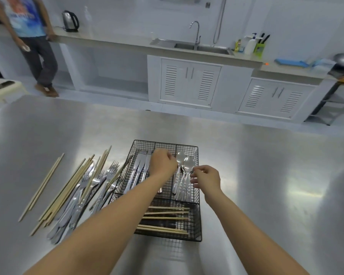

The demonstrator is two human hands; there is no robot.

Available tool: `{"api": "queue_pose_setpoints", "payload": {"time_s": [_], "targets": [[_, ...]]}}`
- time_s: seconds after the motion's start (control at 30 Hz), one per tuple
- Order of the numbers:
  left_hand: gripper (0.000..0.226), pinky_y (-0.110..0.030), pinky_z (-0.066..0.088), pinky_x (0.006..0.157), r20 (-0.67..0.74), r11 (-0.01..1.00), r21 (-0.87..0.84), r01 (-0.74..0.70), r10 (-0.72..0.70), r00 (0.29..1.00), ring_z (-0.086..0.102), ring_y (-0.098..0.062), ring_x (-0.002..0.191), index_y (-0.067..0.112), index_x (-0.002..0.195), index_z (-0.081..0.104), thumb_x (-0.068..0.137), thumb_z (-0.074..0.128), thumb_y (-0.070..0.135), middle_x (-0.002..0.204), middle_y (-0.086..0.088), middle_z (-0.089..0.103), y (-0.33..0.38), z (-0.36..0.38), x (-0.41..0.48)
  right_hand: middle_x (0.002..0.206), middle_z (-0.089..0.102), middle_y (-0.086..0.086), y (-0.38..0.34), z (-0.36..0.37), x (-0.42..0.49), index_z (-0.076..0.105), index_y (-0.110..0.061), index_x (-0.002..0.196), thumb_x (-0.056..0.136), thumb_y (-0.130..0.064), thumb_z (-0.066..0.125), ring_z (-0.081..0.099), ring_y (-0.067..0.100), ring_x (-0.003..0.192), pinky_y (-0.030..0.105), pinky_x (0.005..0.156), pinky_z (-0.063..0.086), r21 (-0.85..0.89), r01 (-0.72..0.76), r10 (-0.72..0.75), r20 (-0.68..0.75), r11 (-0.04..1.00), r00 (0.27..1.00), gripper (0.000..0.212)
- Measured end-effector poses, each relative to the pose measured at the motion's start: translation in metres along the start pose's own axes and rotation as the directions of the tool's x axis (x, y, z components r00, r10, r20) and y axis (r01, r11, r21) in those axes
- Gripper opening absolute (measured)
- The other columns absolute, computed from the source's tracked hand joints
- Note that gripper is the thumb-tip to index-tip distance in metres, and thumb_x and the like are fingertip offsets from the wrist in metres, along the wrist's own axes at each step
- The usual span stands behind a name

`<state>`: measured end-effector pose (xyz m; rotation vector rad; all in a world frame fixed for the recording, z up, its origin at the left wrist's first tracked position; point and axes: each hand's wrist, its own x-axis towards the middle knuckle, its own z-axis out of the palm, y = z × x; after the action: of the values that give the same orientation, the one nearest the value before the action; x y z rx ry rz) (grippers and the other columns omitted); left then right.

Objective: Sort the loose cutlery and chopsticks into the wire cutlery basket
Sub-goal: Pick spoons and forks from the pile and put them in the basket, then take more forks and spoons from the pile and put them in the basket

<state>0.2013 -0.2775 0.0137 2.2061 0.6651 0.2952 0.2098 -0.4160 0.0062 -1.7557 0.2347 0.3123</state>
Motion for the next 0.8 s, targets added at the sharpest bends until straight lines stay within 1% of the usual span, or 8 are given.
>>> {"api": "queue_pose_setpoints", "payload": {"time_s": [0.1, 0.2, 0.3, 0.37, 0.5, 0.63, 0.7, 0.8], "targets": [[0.018, -0.032, 0.05, 0.073, -0.093, 0.994, -0.07, 0.089, -0.095, 0.991, 0.062, -0.022, 0.087, 0.01, 0.098, 0.065, 0.084, 0.054, 0.012, 0.105, -0.008, 0.065, -0.03, -0.038, 0.006, 0.075, 0.064, 0.01, -0.011, 0.039, -0.014, 0.064, -0.009, 0.089, 0.089, -0.004, 0.051, 0.06, 0.02, 0.059, 0.029, 0.057, 0.051, -0.003, 0.017, -0.016, 0.137, 1.0, 0.99, 0.014], [0.035, -0.03, 0.041, 0.073, -0.171, 0.944, -0.2, 0.26, -0.295, 0.94, 0.059, -0.03, 0.091, 0.006, 0.121, 0.051, 0.087, 0.056, 0.014, 0.115, -0.017, 0.063, -0.069, -0.086, 0.011, 0.072, 0.064, 0.009, -0.02, 0.08, -0.03, 0.062, -0.01, 0.085, 0.091, -0.003, 0.051, 0.06, 0.019, 0.056, 0.03, 0.058, 0.053, -0.015, -0.008, 0.012, 0.286, 1.0, 0.958, 0.014], [0.037, -0.033, 0.044, 0.083, -0.181, 0.873, -0.226, 0.432, -0.473, 0.862, 0.059, -0.037, 0.109, 0.002, 0.119, 0.054, 0.086, 0.057, 0.017, 0.12, -0.022, 0.062, -0.118, -0.132, 0.017, 0.071, 0.062, 0.011, -0.025, 0.12, -0.049, 0.063, -0.006, 0.085, 0.091, -0.001, 0.051, 0.058, 0.019, 0.053, 0.025, 0.051, 0.053, -0.046, -0.038, 0.053, 0.392, 0.998, 0.919, 0.014], [0.024, -0.035, 0.05, 0.083, -0.091, 0.872, -0.132, 0.472, -0.484, 0.87, 0.064, -0.036, 0.1, 0.004, 0.101, 0.061, 0.083, 0.059, 0.019, 0.109, -0.021, 0.067, -0.146, -0.157, 0.017, 0.07, 0.06, 0.013, -0.024, 0.146, -0.06, 0.062, -0.004, 0.082, 0.091, -0.001, 0.052, 0.058, 0.02, 0.053, 0.024, 0.048, 0.053, -0.068, -0.057, 0.081, 0.432, 0.996, 0.898, 0.013], [0.016, -0.03, 0.052, 0.071, 0.085, 0.9, 0.129, 0.417, -0.429, 0.899, 0.062, -0.026, 0.076, 0.009, 0.086, 0.068, 0.079, 0.068, 0.024, 0.086, -0.011, 0.067, -0.174, -0.182, 0.01, 0.067, 0.059, 0.017, -0.021, 0.195, -0.075, 0.063, 0.004, 0.09, 0.089, 0.004, 0.053, 0.06, 0.023, 0.052, 0.026, 0.046, 0.053, -0.162, -0.114, 0.175, 0.433, 0.98, 0.884, 0.01], [0.037, -0.031, 0.051, 0.065, 0.228, 0.894, 0.364, 0.262, -0.359, 0.905, 0.069, -0.024, 0.089, 0.013, 0.08, 0.064, 0.065, 0.08, 0.043, 0.077, -0.008, 0.065, -0.184, -0.186, 0.001, 0.073, 0.067, 0.023, -0.015, 0.236, -0.08, 0.056, 0.007, 0.086, 0.086, 0.005, 0.057, 0.072, 0.036, 0.067, 0.042, 0.062, 0.061, -0.411, -0.11, 0.266, 0.346, 0.905, 0.9, 0.002], [0.043, -0.032, 0.053, 0.07, 0.279, 0.894, 0.404, 0.194, -0.322, 0.904, 0.069, -0.023, 0.092, 0.009, 0.089, 0.066, 0.066, 0.081, 0.041, 0.086, -0.01, 0.068, -0.188, -0.184, -0.001, 0.087, 0.071, 0.027, -0.012, 0.251, -0.085, 0.053, 0.009, 0.092, 0.087, 0.003, 0.058, 0.073, 0.036, 0.071, 0.039, 0.057, 0.061, -0.532, -0.079, 0.267, 0.287, 0.843, 0.92, 0.009], [0.03, -0.032, 0.056, 0.067, 0.312, 0.923, 0.346, 0.167, -0.281, 0.908, 0.062, -0.017, 0.059, 0.012, 0.064, 0.055, 0.075, 0.076, 0.03, 0.064, -0.004, 0.057, -0.194, -0.181, 0.003, 0.097, 0.07, 0.022, -0.008, 0.267, -0.089, 0.046, 0.002, 0.072, 0.086, 0.005, 0.056, 0.072, 0.036, 0.081, 0.041, 0.067, 0.061, -0.658, 0.047, 0.132, 0.219, 0.752, 0.967, 0.017]]}}
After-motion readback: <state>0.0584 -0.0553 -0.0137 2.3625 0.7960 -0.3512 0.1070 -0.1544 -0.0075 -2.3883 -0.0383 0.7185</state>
